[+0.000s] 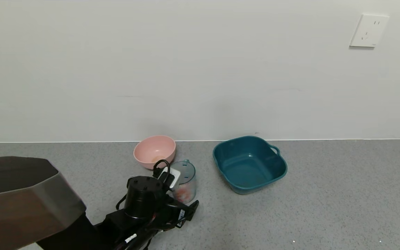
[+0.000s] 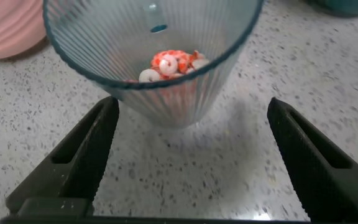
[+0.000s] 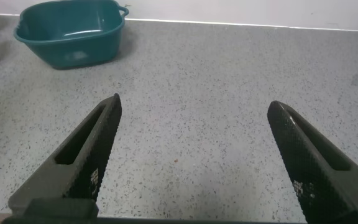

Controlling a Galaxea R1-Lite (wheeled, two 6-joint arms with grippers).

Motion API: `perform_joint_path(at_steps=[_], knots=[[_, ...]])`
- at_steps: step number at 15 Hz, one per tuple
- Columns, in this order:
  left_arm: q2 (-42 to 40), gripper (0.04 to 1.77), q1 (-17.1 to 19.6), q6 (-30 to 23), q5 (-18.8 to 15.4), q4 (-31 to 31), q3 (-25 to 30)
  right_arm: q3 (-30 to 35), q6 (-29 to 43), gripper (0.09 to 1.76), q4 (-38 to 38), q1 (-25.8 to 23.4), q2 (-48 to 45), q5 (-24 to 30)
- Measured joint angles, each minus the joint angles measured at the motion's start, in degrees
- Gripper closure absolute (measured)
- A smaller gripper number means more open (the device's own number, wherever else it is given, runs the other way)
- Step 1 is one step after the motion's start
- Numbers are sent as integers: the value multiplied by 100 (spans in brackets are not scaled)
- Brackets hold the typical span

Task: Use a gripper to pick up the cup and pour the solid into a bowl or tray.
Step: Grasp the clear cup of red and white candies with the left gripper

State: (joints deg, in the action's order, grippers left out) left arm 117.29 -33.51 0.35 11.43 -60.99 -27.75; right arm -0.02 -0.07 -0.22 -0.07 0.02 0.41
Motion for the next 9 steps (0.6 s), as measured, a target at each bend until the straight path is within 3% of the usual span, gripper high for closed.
perform_joint_path(at_steps=[9], knots=[[523,9,284,50,38,52,-813,0,0,14,0,0,0,0]])
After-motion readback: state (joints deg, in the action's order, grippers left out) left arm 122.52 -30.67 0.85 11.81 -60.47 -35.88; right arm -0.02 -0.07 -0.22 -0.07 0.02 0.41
